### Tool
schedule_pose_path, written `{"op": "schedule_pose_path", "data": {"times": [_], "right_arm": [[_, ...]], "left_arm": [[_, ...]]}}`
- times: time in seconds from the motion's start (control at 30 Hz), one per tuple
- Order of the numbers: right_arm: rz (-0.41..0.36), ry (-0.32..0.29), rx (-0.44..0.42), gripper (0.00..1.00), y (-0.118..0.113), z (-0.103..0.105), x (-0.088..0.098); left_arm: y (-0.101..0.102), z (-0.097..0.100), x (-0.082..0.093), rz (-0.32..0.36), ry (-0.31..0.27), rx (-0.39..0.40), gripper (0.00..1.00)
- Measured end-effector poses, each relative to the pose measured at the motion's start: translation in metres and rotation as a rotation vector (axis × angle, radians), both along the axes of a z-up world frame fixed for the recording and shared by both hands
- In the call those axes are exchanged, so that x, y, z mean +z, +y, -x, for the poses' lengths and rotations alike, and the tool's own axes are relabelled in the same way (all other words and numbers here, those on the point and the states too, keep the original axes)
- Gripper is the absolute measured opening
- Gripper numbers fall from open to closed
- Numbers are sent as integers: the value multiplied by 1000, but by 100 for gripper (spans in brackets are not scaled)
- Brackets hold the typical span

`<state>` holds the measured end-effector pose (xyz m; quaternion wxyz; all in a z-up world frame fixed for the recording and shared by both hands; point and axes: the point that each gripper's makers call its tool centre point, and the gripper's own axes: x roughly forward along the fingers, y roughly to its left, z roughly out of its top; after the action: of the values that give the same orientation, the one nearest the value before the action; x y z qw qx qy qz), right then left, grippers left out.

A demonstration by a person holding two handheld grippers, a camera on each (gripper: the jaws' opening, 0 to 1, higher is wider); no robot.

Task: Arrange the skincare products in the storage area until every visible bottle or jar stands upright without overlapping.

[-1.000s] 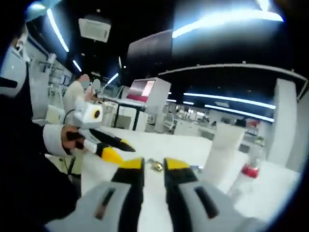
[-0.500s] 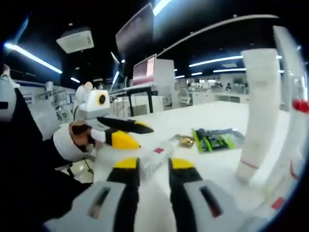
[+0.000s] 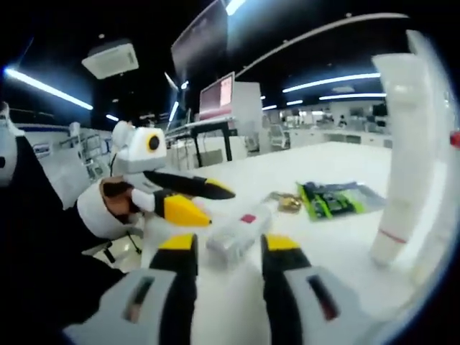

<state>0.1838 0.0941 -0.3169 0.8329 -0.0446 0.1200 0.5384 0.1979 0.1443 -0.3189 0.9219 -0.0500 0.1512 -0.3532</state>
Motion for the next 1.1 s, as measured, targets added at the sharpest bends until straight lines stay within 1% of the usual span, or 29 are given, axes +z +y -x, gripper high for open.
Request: {"op": "schedule_pose_path", "data": {"times": [0.13, 0.23, 0.4, 0.57, 0.67, 0.8, 0.9, 0.93, 1.03, 1.1], "right_arm": [[7, -19, -12, 34, 5, 1, 2], [6, -25, -2, 34, 11, 1, 3], [37, -45, -8, 35, 19, -2, 0], [68, -64, -37, 36, 21, -3, -4], [103, -82, -50, 36, 23, -4, -9], [119, -90, -62, 35, 25, -7, -11], [133, -87, -88, 34, 23, -11, -13], [134, -88, -97, 33, 22, -12, -13], [164, -126, -131, 27, 17, -17, -12], [173, -128, -138, 25, 14, -19, -13]], "left_arm": [[0, 0, -5, -16, 13, 4, 50], [2, -1, -8, -14, 25, 8, 50], [3, -2, -9, -20, 27, 10, 48], [7, -4, -11, -28, 30, 25, 47], [6, -3, -9, -8, 32, 27, 48], [6, -1, -10, -14, 32, 27, 47], [7, 0, -9, -9, 31, 29, 47], [7, 1, -9, -9, 32, 29, 47], [10, -1, -7, 5, 30, 35, 47], [10, -1, -7, 12, 33, 35, 47]]}}
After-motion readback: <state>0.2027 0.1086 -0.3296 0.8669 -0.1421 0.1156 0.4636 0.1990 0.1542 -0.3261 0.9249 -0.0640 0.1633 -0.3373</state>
